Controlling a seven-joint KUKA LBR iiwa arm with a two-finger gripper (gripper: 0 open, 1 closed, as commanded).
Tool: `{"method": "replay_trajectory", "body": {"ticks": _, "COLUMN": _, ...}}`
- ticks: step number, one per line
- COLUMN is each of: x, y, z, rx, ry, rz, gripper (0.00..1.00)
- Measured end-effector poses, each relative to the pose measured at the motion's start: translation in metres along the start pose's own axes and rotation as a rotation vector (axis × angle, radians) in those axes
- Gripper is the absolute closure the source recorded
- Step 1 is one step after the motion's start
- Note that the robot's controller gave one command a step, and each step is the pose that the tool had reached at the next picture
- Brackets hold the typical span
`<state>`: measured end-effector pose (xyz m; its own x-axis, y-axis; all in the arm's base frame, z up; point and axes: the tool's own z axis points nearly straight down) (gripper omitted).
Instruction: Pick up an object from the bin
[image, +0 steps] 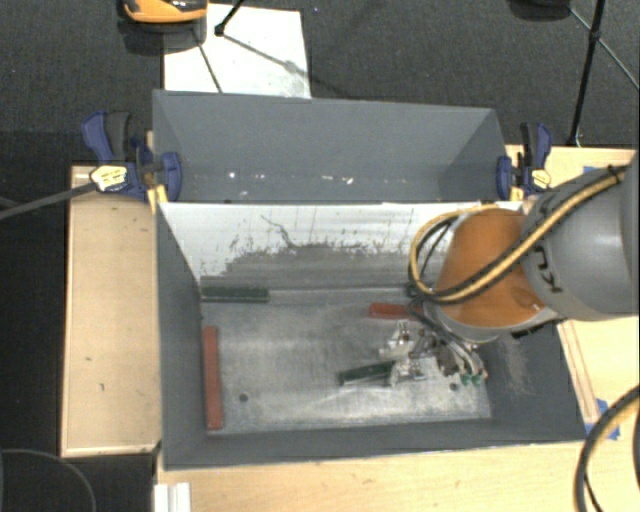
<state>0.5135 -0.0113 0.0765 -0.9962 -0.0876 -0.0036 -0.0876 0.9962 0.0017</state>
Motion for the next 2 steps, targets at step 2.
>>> {"method": "replay_trajectory", "body": {"ticks": 2, "x": -0.013, "y": -0.004, "z": -0.185, "rx": 0.003, "ry": -0.006, "rz": -0.005, "gripper": 1.00}}
